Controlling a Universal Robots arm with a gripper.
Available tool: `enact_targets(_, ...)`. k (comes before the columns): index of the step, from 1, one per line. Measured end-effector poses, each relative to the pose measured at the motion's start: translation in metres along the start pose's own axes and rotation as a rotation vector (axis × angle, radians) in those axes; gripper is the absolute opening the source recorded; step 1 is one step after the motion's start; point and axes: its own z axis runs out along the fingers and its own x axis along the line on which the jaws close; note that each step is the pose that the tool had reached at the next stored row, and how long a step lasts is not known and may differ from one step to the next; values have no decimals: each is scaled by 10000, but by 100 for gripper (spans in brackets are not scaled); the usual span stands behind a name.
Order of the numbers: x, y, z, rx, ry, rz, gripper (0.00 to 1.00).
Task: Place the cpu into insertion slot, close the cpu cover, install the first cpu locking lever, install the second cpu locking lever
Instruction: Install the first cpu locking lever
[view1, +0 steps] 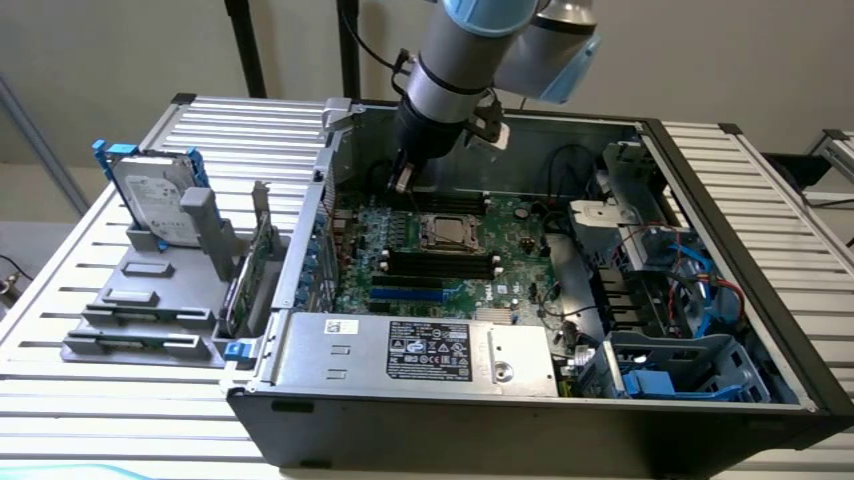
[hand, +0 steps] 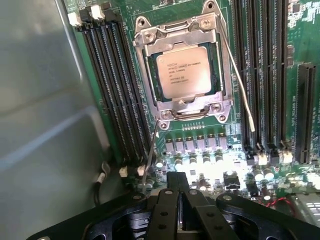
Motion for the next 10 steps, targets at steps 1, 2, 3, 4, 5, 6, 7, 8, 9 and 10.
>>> enact_targets(1, 0, -4, -3, 14, 76, 62, 11)
enact_targets(2, -1, -8, -6, 30, 157, 131, 11)
enact_targets(3, -1, -12, -9, 44, 232, 193, 11)
enact_targets(4, -1, -16, -12, 56, 308, 256, 11)
enact_targets(5, -1, -20, -14, 69, 384, 320, 11)
enact_targets(6, -1, -24, -17, 81, 458, 384, 11)
enact_targets(7, -1, -27, -20, 93, 535, 446, 11)
enact_targets(8, -2, -31, -23, 107, 607, 508, 11)
enact_targets(9, -2, -37, -27, 129, 687, 559, 11)
enact_targets(10, -4, -43, -31, 153, 758, 594, 11)
